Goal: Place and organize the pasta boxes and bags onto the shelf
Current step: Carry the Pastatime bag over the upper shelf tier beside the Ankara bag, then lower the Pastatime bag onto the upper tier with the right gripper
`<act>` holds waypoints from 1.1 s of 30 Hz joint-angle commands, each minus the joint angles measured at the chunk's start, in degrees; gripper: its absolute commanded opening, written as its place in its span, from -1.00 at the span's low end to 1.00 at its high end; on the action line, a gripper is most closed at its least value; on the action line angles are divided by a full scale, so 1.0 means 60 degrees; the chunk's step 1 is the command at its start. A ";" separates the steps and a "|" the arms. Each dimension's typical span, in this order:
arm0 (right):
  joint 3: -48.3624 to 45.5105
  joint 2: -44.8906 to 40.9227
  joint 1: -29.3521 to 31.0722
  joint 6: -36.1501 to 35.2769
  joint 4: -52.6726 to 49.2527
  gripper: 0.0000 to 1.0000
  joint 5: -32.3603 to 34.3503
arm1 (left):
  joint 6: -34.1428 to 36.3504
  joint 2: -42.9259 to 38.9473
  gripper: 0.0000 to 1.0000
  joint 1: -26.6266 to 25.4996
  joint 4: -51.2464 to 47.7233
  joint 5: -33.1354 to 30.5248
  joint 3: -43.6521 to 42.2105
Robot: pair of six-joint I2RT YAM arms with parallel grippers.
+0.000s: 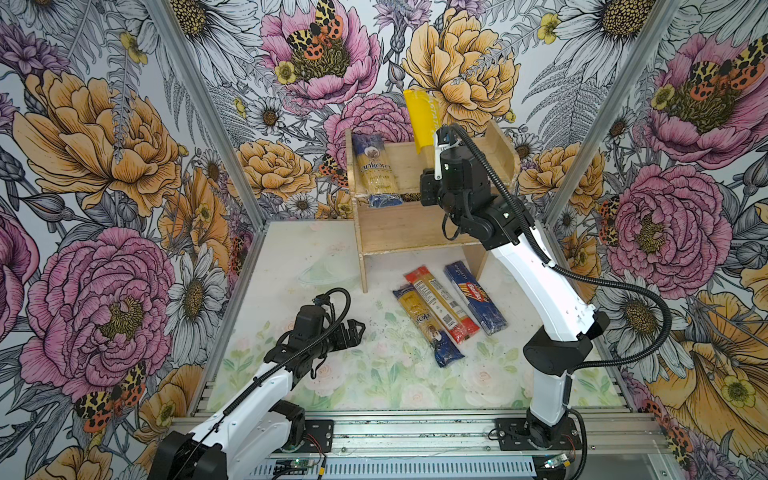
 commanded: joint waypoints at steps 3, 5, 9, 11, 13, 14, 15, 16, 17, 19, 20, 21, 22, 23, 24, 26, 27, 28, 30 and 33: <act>0.0528 -0.0085 0.0016 0.0264 0.1635 -1.00 -0.0167 | 0.0194 -0.0040 0.97 0.0122 0.0037 0.0200 0.0240; 0.0526 -0.0034 0.0016 0.0266 0.1635 -1.00 -0.0198 | 0.0197 -0.0040 0.97 0.0121 0.0035 0.0221 0.0240; 0.0522 0.0068 0.0016 0.0269 0.1635 -1.00 -0.0266 | 0.0187 -0.0040 0.98 0.0134 0.0023 0.0218 0.0238; 0.0513 0.0099 0.0016 0.0269 0.1627 -1.00 -0.0231 | 0.0187 -0.0040 0.97 0.0138 0.0023 0.0210 0.0248; 0.0471 0.0114 0.0016 0.0271 0.1620 -1.00 -0.0197 | 0.0193 -0.0040 0.98 0.0145 0.0008 0.0220 0.0248; 0.0456 0.0128 0.0016 0.0275 0.1632 -1.00 -0.0175 | 0.0186 -0.0040 0.98 0.0150 0.0008 0.0221 0.0247; 0.0434 0.0128 0.0016 0.0282 0.1626 -1.00 -0.0156 | 0.0200 -0.0040 0.98 0.0150 0.0008 0.0211 0.0260; 0.0407 0.0128 0.0016 0.0279 0.1619 -1.00 -0.0118 | 0.0190 -0.0040 0.98 0.0148 0.0008 0.0222 0.0251; 0.0387 0.0128 0.0016 0.0287 0.1631 -1.00 -0.0101 | 0.0189 -0.0040 0.98 0.0150 0.0005 0.0222 0.0251; 0.0334 0.0141 0.0016 0.0258 0.1631 -1.00 -0.0085 | 0.0190 -0.0047 0.98 0.0162 0.0008 0.0223 0.0251; 0.0314 0.0143 0.0017 0.0241 0.1622 -0.95 -0.0083 | 0.0193 -0.0040 0.98 0.0161 -0.0006 0.0226 0.0255; 0.0290 0.0139 0.0016 0.0239 0.1625 -0.89 -0.0059 | 0.0186 -0.0040 0.97 0.0163 -0.0007 0.0224 0.0251; 0.0251 0.0143 0.0016 0.0225 0.1621 -0.81 -0.0061 | 0.0193 -0.0040 0.98 0.0165 -0.0009 0.0229 0.0251; 0.0220 0.0143 0.0016 0.0227 0.1613 -0.74 -0.0071 | 0.0186 -0.0042 0.98 0.0165 -0.0006 0.0231 0.0251; 0.0185 0.0132 0.0016 0.0214 0.1619 -0.69 -0.0083 | 0.0195 -0.0040 0.98 0.0165 -0.0007 0.0228 0.0251; 0.0125 0.0129 0.0016 0.0205 0.1620 -0.57 -0.0085 | 0.0195 -0.0040 0.98 0.0172 -0.0007 0.0229 0.0251; 0.0095 0.0126 0.0023 0.0200 0.1611 -0.52 -0.0094 | 0.0200 -0.0044 0.98 0.0175 -0.0007 0.0225 0.0253; 0.0067 0.0130 0.0016 0.0200 0.1620 -0.48 -0.0085 | 0.0200 -0.0055 0.98 0.0178 -0.0009 0.0226 0.0251; -0.0015 0.0114 0.0016 0.0204 0.1620 -0.47 -0.0092 | 0.0200 -0.0062 0.98 0.0179 -0.0021 0.0232 0.0253; -0.0121 0.0114 0.0016 0.0205 0.1620 -0.44 -0.0112 | 0.0200 -0.0069 0.97 0.0179 -0.0033 0.0217 0.0231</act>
